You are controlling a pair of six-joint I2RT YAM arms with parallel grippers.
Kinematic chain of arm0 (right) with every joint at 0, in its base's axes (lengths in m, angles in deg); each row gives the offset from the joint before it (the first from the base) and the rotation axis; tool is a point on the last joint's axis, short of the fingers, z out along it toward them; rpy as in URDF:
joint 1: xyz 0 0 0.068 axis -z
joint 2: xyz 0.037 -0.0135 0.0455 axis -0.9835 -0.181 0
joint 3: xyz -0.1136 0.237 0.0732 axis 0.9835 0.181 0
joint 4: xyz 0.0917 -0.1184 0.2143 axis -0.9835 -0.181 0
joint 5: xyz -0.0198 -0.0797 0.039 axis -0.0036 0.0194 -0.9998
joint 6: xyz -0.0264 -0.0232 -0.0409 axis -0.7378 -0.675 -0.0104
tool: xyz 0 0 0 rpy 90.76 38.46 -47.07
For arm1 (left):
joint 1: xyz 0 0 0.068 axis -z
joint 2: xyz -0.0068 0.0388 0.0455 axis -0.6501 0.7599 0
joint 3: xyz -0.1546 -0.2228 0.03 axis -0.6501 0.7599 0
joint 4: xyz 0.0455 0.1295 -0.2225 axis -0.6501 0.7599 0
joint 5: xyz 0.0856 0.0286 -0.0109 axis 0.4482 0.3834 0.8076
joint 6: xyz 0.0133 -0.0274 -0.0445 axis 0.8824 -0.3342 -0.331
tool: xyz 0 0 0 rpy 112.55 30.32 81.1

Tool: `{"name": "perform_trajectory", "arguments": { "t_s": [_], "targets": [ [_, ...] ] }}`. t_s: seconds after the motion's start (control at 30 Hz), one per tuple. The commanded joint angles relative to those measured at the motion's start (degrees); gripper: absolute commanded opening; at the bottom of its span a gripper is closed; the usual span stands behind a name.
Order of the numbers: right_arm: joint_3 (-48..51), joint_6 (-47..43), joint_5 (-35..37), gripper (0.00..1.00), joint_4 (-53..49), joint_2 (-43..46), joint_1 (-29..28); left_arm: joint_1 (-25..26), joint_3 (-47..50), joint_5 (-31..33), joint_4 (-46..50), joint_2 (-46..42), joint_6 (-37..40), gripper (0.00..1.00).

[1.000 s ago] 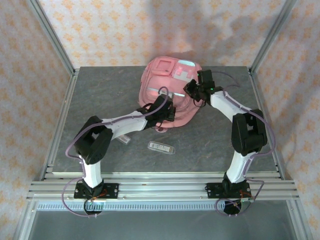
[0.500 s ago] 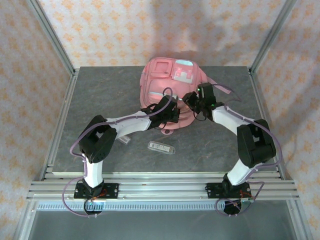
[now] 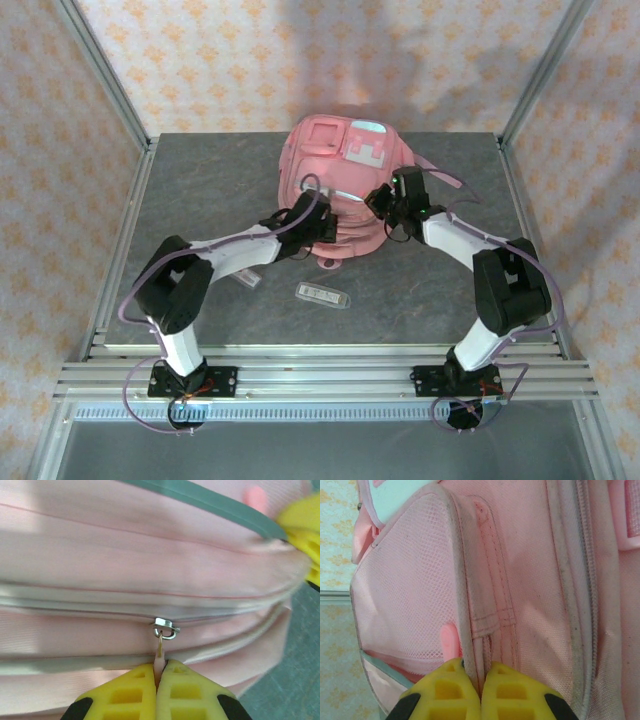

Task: Pack the student bag
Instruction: Unzip the student bag at the top-center of the table.

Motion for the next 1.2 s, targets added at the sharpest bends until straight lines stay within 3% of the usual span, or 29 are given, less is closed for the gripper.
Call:
{"name": "perform_trajectory", "arguments": {
  "t_s": [0.0, 0.13, 0.27, 0.57, 0.67, 0.73, 0.93, 1.17],
  "targets": [
    [-2.2, -1.3, 6.1, 0.00, -0.2, 0.3, 1.8, -5.6, 4.7, 3.6, 3.3, -4.6, 0.2, 0.00],
    [-3.8, -1.4, 5.8, 0.00, 0.2, -0.8, 2.7, -10.0, 8.4, 3.4, 3.9, -7.4, 1.1, 0.00],
    [-7.0, -2.0, 6.2, 0.00, -0.5, -1.9, 3.5, -10.5, 9.5, 0.7, 3.4, -8.8, 0.9, 0.00],
    [-18.3, -5.8, 4.3, 0.00, -3.6, -6.0, 6.7, -0.2, 2.7, -4.9, 1.5, -3.3, 0.2, 0.00],
    [-16.2, -4.8, 0.6, 0.24, -3.4, -5.2, 6.6, 1.4, 0.6, -5.3, 0.4, -1.3, -0.7, 0.00],
    [-12.1, -3.5, -2.1, 0.34, -2.5, -3.3, 6.1, 1.4, 0.2, -6.1, -1.2, -0.6, -1.7, 0.00],
    [0.2, -0.4, -4.0, 0.40, 1.9, 3.2, 3.1, 1.7, -1.0, -6.6, -1.8, 0.6, -1.9, 0.00],
    [0.8, 1.0, -3.3, 0.36, 3.7, 2.2, -0.2, 1.9, -0.1, -6.5, -2.6, 0.3, -2.5, 0.00]
  ]
}}
